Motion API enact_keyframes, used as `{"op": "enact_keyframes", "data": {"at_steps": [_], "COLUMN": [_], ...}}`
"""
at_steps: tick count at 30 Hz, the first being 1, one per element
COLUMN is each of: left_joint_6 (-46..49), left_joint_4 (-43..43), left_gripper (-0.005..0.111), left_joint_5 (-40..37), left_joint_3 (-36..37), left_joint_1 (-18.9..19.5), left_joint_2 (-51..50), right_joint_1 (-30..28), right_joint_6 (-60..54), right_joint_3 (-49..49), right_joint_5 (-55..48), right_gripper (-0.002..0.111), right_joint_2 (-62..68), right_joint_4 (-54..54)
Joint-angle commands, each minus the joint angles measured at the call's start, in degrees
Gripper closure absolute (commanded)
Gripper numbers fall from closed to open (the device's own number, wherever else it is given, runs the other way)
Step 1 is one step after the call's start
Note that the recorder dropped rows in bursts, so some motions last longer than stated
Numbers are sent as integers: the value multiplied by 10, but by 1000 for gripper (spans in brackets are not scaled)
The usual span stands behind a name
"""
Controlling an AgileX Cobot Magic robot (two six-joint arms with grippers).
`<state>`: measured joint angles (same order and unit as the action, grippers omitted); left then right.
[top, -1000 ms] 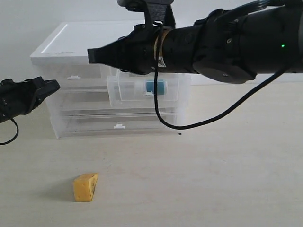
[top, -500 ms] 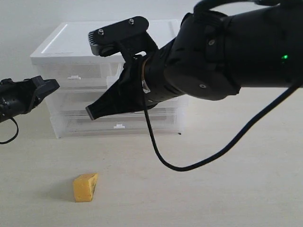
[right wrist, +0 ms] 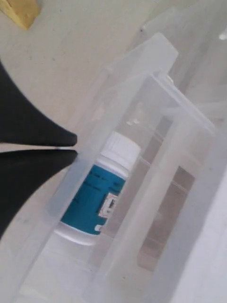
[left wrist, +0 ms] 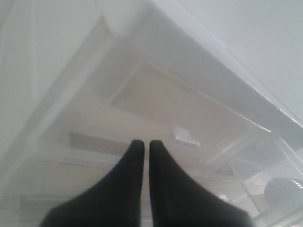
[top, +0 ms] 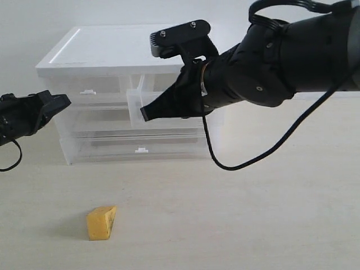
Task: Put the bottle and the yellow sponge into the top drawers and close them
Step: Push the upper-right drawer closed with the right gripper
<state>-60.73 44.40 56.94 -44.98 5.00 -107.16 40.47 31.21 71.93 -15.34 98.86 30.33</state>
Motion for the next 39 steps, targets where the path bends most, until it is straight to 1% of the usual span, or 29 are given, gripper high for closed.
{"op": "enact_keyframes", "data": {"at_steps": [1, 4, 7, 8, 11, 16, 22, 28, 30, 33, 35, 37, 39], "left_joint_6": [4, 4, 4, 4, 4, 4, 4, 8, 8, 8, 8, 8, 8], "left_joint_4": [2, 2, 3, 3, 1, 0, 0, 0, 0, 0, 0, 0, 0], "left_gripper": [103, 103, 103, 103, 103, 103, 103, 103, 103, 103, 103, 103, 103], "left_joint_5": [0, 0, 0, 0, 0, 0, 0, 0, 0, 0, 0, 0, 0], "left_joint_3": [-4, -4, -4, -4, -4, -4, -4, -4, -4, -4, -4, -4, -4], "left_joint_1": [1, 1, 1, 1, 1, 1, 1, 1, 1, 1, 1, 1, 1], "left_joint_2": [-2, -2, -2, -2, -2, -2, -2, -2, -2, -2, -2, -2, -2], "right_joint_1": [-26, -34, -43, -43, -47, -47, -46, -46, -44, -36, -33, -33, -33], "right_joint_6": [8, 14, 14, 14, -15, -16, -11, -11, -11, -30, -39, -41, -33], "right_joint_3": [1, 1, 5, 13, 52, 77, 82, 82, 81, 79, 68, 44, 15], "right_joint_5": [53, 65, 118, 119, 97, 89, 70, 68, 41, -43, -77, -75, -48], "right_gripper": [108, 108, 108, 108, 108, 108, 108, 108, 108, 108, 108, 108, 108], "right_joint_2": [14, 31, 44, 45, 45, 58, 64, 8, -17, -36, -36, -34, -34], "right_joint_4": [2, 2, 6, 6, 7, 10, 10, 1, -26, -30, -30, -30, -30]}}
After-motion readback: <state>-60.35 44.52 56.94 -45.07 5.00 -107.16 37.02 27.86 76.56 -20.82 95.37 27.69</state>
